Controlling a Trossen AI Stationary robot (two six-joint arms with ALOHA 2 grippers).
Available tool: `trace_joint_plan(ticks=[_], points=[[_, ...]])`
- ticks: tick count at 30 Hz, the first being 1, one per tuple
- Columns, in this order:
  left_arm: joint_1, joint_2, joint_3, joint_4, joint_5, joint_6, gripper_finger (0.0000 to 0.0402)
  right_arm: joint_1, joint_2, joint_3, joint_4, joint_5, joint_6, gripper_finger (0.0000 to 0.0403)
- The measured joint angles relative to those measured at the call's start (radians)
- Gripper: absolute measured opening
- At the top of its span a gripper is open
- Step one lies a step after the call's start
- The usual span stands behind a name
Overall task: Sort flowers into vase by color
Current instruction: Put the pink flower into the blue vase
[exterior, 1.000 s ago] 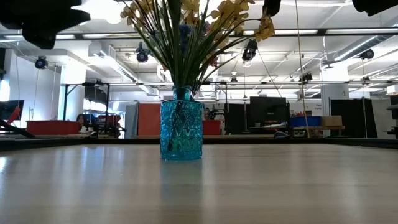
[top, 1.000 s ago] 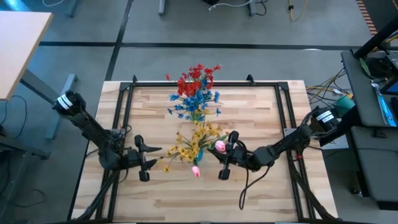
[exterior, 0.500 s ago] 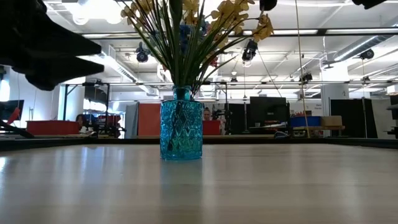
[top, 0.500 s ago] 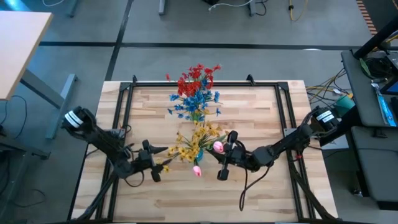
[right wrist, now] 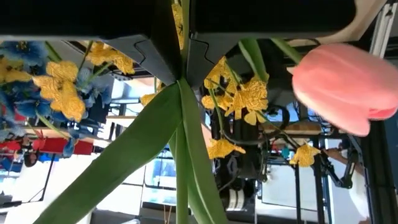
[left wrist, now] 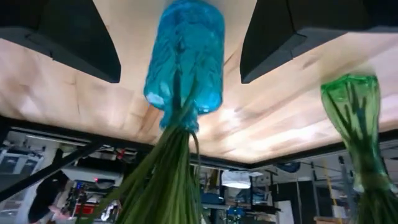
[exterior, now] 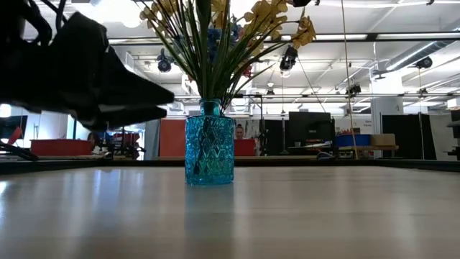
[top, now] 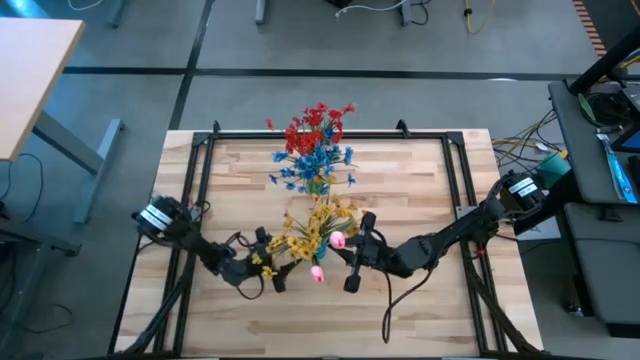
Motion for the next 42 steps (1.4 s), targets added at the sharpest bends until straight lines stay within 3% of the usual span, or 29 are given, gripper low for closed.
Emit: trace_joint_plan(ticks=[7,13,22,33,42], points=[[0.002,0.146,0.036,0.155,-0.027,-0.002,0.0314,0.000,0.000,-0.001,-0.017,0.000,0.022,0.0009],[0.002,0.176,0.049,0.187,0.053,-0.005,0.0318,0.000,0.000,-0.001,-0.020,0.001,0.025,0.0009],[0.015,0.174,0.040,0.182,0.034,-0.010,0.0395,0.000,0.000,-0.001,-0.021,0.000,0.035,0.0009],[0.056,0.215,0.042,0.180,0.037,0.079,0.0336,0.000,0.000,-0.002,-0.042,0.000,0.034,0.0009],[0.114,0.300,0.089,0.229,0.117,0.078,0.0332,0.000,0.000,-0.002,-0.046,0.000,0.033,0.0009]])
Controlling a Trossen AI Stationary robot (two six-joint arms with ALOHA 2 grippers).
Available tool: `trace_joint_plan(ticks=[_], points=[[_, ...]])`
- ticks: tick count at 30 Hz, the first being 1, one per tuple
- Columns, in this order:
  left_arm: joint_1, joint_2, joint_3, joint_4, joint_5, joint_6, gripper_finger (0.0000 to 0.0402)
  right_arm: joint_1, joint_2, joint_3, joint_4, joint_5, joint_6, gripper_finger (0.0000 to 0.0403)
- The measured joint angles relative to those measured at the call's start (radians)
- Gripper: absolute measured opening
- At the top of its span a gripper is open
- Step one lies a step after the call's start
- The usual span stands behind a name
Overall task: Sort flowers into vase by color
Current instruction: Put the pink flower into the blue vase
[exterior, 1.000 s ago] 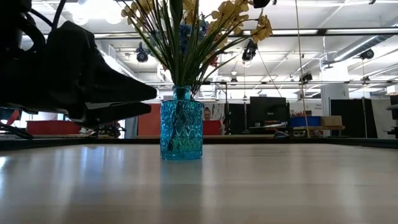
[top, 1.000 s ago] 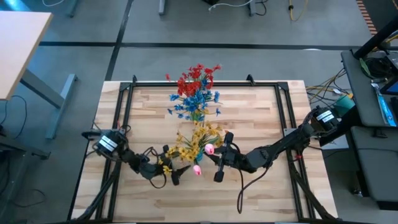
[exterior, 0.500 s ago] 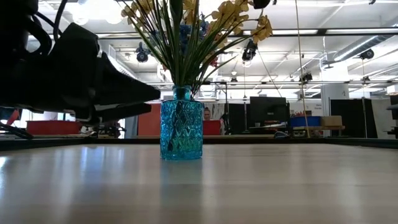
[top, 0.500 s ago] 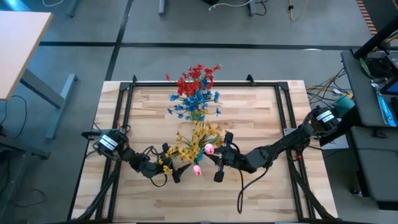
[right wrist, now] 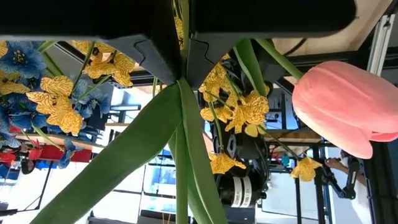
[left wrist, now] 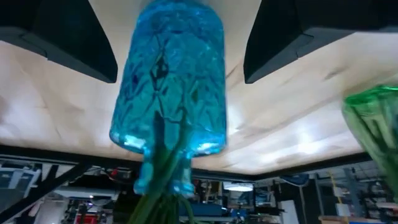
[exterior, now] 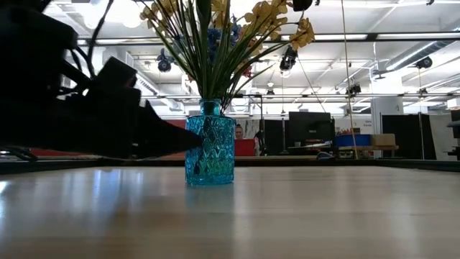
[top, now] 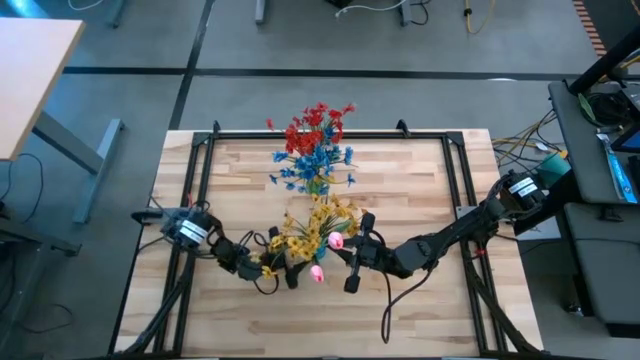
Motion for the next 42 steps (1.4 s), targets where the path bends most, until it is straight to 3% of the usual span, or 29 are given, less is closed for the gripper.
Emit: trace_joint_plan(ticks=[20,42], points=[[0.079,0.064,0.099,0.000,0.128,0.101,0.0332,0.000,0.000,0.000,-0.028,0.000,0.018,0.0009],[0.081,0.064,0.099,0.000,0.140,0.103,0.0309,-0.010,0.000,0.000,-0.061,0.009,0.067,0.0009]])
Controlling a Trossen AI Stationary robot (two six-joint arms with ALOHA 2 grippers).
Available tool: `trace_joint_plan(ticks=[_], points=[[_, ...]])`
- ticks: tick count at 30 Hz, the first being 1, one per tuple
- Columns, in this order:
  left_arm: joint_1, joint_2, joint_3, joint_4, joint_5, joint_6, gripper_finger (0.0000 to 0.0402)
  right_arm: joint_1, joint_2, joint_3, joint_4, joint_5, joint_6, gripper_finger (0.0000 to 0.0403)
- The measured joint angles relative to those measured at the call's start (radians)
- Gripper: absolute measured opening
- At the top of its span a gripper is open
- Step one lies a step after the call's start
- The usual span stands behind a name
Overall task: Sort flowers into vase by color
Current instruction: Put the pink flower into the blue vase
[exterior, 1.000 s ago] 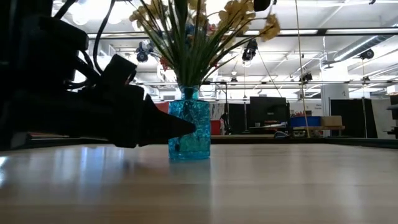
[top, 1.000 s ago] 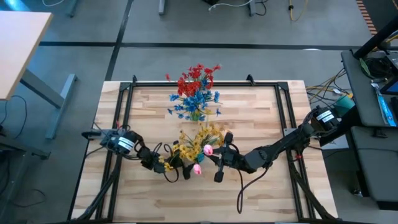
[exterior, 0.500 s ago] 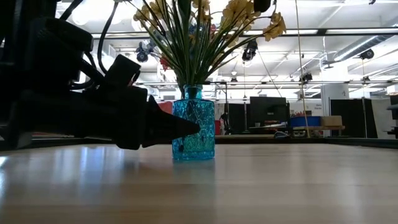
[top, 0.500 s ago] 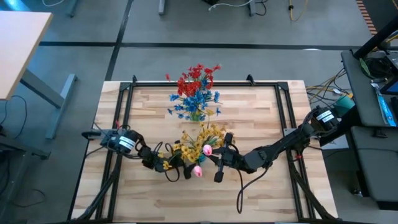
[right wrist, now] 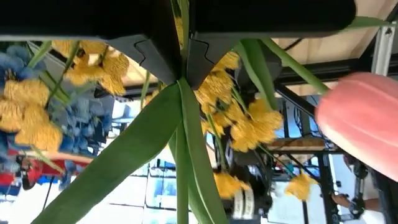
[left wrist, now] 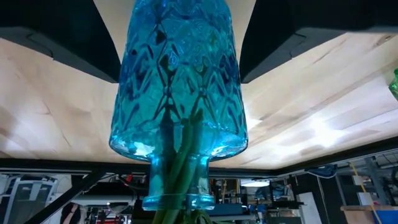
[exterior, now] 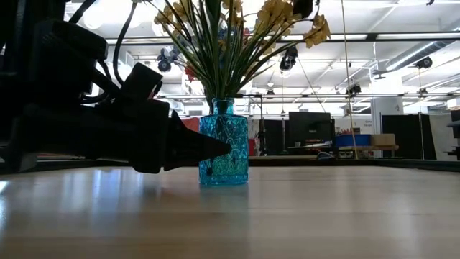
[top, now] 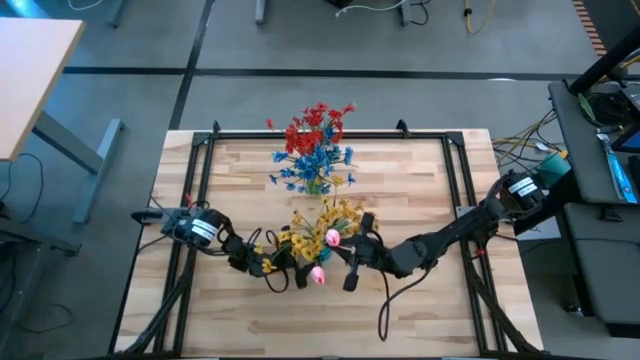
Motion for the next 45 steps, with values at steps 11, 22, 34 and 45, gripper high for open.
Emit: trace_joint_plan(ticks=[11,22,34,45], points=[[0.000,0.000,0.000,-0.002,0.000,-0.002,0.0309,-0.031,0.000,0.000,-0.108,-0.003,0.084,0.0009],[0.000,0.000,0.000,-0.009,-0.002,-0.017,0.0309,-0.031,0.045,0.000,-0.163,-0.005,0.095,0.0009],[0.000,0.000,0.000,-0.009,-0.003,-0.020,0.0309,-0.027,0.058,0.000,-0.158,-0.010,0.092,0.0043],[0.000,0.000,0.000,-0.009,-0.003,-0.022,0.0309,-0.005,0.034,0.000,-0.156,-0.008,0.124,0.0155]])
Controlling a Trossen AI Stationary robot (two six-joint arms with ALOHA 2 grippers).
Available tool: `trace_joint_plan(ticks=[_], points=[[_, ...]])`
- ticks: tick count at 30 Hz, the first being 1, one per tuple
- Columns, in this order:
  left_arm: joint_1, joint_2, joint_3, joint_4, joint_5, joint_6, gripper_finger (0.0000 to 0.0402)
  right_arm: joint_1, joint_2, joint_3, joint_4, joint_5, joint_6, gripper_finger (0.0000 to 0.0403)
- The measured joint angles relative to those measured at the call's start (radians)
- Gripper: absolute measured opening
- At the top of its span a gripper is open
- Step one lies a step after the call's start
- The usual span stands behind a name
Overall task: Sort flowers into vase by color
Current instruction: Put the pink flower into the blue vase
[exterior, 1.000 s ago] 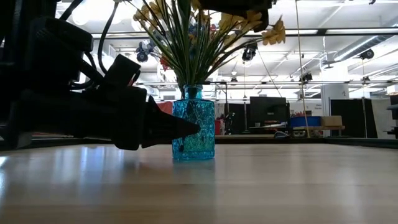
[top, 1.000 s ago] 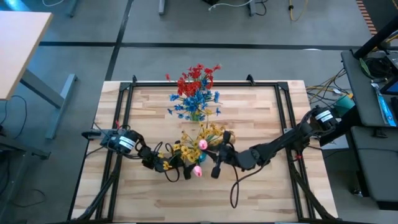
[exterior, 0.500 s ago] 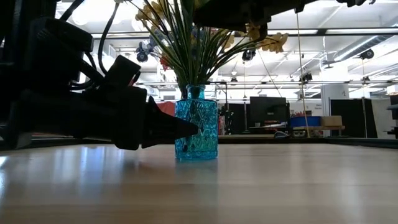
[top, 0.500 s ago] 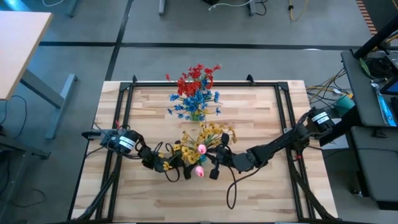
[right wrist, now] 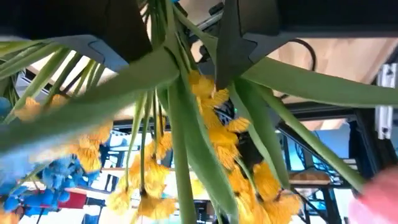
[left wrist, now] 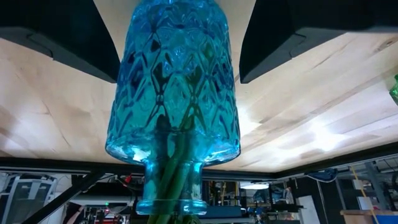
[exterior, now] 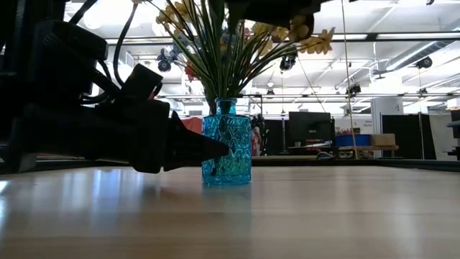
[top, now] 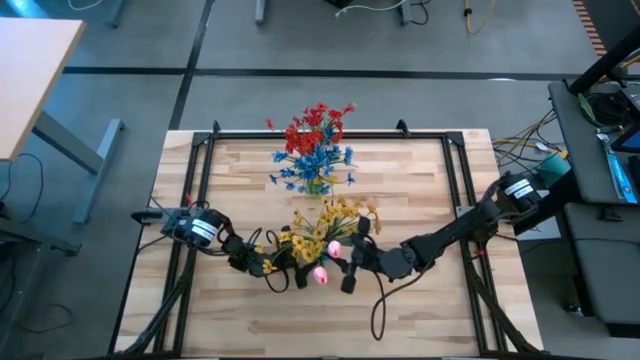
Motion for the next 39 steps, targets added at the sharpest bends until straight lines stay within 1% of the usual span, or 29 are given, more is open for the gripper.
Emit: trace_joint_plan(ticks=[4,8,11,14,17,19,26,33,35,39], points=[[0.000,0.000,0.000,0.000,0.000,-0.001,0.0309,0.000,-0.018,0.000,-0.003,0.004,-0.005,0.0162],[0.000,0.000,0.000,0.001,0.000,-0.005,0.0309,-0.001,-0.031,0.000,-0.003,0.006,-0.016,0.0146],[0.000,0.000,0.000,0.001,0.000,-0.005,0.0309,0.000,-0.033,0.000,-0.005,0.003,-0.016,0.0114],[0.000,0.000,0.000,0.000,0.000,-0.005,0.0309,0.000,-0.033,0.000,-0.021,-0.024,-0.004,0.0072],[0.000,0.000,0.000,0.001,0.000,-0.005,0.0309,0.000,-0.032,0.000,-0.040,-0.029,0.007,0.0032],[0.000,0.000,0.000,0.001,0.000,-0.005,0.0309,0.000,-0.031,0.000,-0.053,-0.028,0.016,0.0016],[0.000,0.000,0.000,0.000,0.000,-0.005,0.0309,-0.001,-0.031,0.000,-0.068,-0.029,0.033,0.0014],[0.000,0.000,0.000,0.000,0.000,-0.005,0.0309,0.000,-0.031,0.002,-0.061,-0.028,0.010,0.0016],[-0.001,0.000,0.000,0.001,0.000,-0.005,0.0309,0.000,-0.031,0.010,-0.070,-0.029,0.009,0.0026],[-0.004,0.000,-0.001,0.006,0.000,-0.004,0.0309,0.000,-0.032,0.017,-0.069,-0.029,0.019,0.0069]])
